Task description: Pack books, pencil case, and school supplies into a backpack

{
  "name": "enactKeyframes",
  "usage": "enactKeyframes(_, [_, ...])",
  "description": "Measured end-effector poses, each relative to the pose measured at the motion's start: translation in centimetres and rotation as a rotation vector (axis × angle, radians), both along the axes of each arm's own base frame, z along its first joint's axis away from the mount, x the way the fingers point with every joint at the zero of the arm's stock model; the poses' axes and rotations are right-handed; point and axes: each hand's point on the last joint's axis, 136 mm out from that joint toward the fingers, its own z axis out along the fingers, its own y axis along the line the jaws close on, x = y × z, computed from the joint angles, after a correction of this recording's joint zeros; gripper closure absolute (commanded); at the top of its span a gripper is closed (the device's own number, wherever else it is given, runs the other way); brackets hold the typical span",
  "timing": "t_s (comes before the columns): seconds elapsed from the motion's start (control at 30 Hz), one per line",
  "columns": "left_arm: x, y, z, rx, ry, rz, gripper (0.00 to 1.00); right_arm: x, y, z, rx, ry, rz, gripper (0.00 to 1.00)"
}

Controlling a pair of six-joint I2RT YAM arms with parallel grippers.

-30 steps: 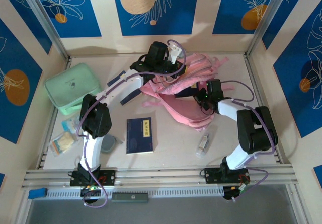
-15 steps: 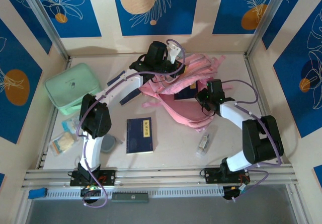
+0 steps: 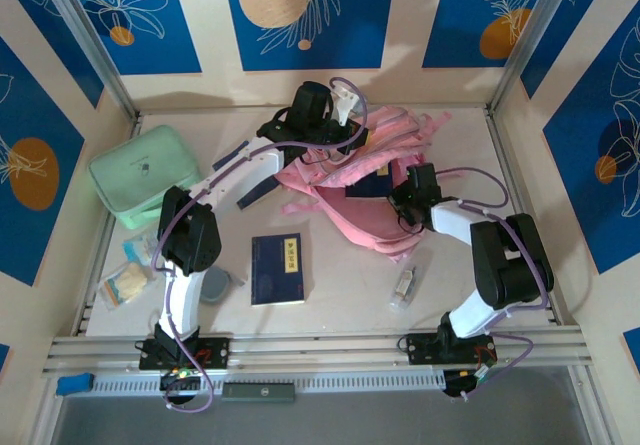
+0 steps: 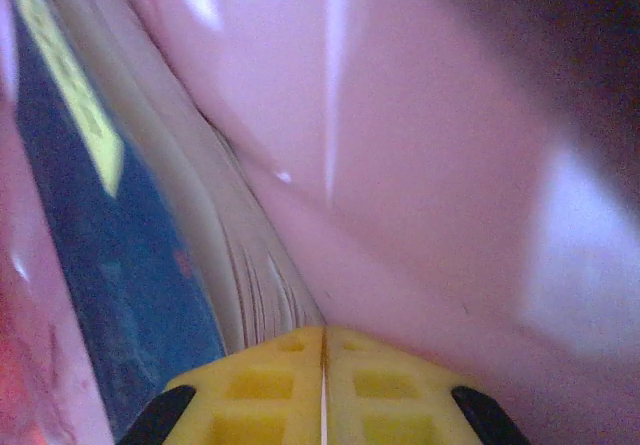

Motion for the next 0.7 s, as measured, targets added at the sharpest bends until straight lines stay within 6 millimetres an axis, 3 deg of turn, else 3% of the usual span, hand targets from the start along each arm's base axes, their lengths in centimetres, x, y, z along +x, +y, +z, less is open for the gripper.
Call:
enactKeyframes(0.13, [0.0,0.0,0.0,-0.001,0.001,-0.001,1.00,0.7,-0.3,1.2,-0.001,-0.082,0.018,0.88])
enactKeyframes(0.27, [0.0,0.1,0.0,-0.001,0.001,-0.001,1.00,-0.8,1.0,3.3,-0.031,-0.156,0.085,0.68])
enactKeyframes(0.37, [0.1,0.1,0.0,-0.002,0.002,-0.002,1.00,-1.1,1.5,4.4,-0.038,-0.175,0.115,0.62])
enactKeyframes(0.53, [0.1,0.1,0.0,-0.004,0.005,0.000,1.00,-0.6,0.4,3.7,-0.063,-0.137,0.112,0.59])
enactKeyframes(0.7, [0.0,0.1,0.0,-0.005,0.006,-0.004,1.00,-1.1,0.6,3.7,-0.068,-0.127,0.151,0.57])
